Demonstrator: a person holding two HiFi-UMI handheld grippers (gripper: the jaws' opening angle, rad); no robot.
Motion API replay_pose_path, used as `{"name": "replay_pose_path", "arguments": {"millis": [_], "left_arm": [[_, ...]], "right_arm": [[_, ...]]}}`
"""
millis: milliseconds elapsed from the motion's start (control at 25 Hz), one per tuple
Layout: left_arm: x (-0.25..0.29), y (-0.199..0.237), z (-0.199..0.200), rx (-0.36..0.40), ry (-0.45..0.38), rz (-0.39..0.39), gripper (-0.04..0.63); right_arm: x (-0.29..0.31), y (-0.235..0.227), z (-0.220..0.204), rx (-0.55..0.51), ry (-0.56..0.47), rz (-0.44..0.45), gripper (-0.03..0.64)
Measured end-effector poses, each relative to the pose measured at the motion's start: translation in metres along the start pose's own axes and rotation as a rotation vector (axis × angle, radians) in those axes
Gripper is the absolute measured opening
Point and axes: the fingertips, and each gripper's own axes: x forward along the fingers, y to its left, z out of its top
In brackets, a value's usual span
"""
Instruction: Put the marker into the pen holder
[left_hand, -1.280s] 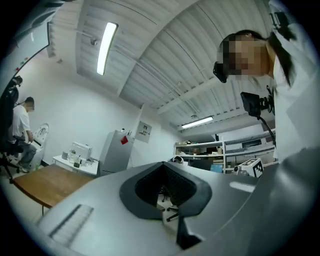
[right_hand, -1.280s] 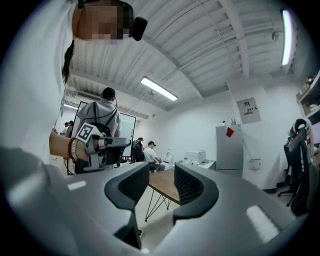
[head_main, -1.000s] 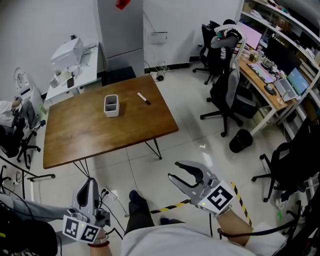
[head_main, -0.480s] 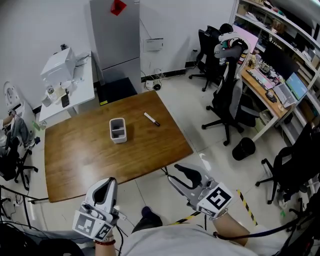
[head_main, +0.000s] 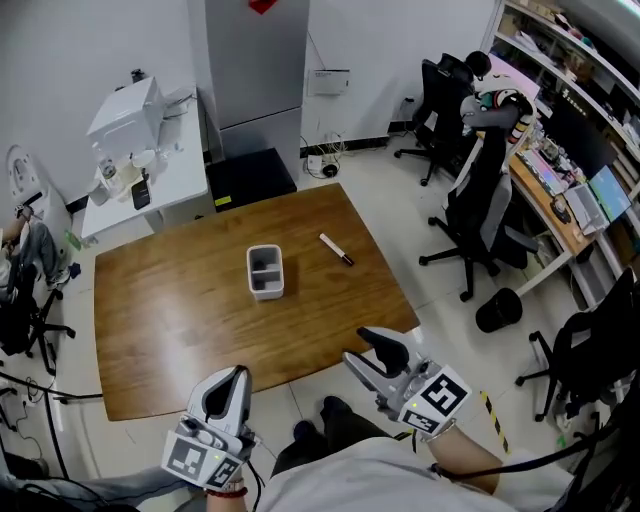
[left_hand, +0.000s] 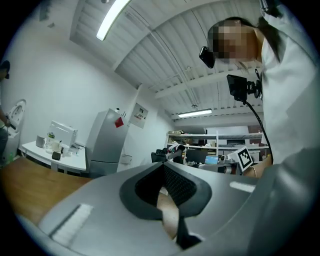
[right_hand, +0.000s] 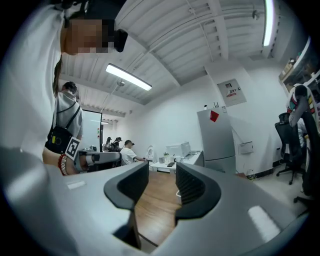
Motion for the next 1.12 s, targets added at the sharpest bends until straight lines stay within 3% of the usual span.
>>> {"name": "replay_pose_path", "arguments": {"millis": [280,400,520,640,800,1040,1120], "left_arm": [[0.026,0.045,0.013,0.007,-0.037,0.028,0.000],[0.039,0.073,0.021,0.056,0.001,0.097,0.000],[0.063,0.091,0.007,0.093,0.021,0.101,0.000],[0.088,0.106,-0.021,0.033,0.021,0.100,0.000],[0.107,0.117,-0.042,-0.046,0.044,0.121,0.000],[0.119,0.141,-0.069,-0.105,0.130,0.198,0.001],[0.120,0.146,-0.074,-0.119,0.134,0.214,0.000]], "right_arm": [[0.050,-0.087,-0.035,0.075,0.032,-0.089,0.147],[0.071,-0.137,-0.073,0.094,0.104,-0.140,0.147],[0.085,-0.192,-0.105,0.100,0.173,-0.214,0.147],[0.096,-0.240,-0.139,0.058,0.289,-0.267,0.147],[0.119,-0.271,-0.183,-0.075,0.472,-0.217,0.146],[0.145,-0.317,-0.237,-0.007,0.641,-0.261,0.144],[0.149,-0.327,-0.247,0.008,0.676,-0.271,0.106]]}}
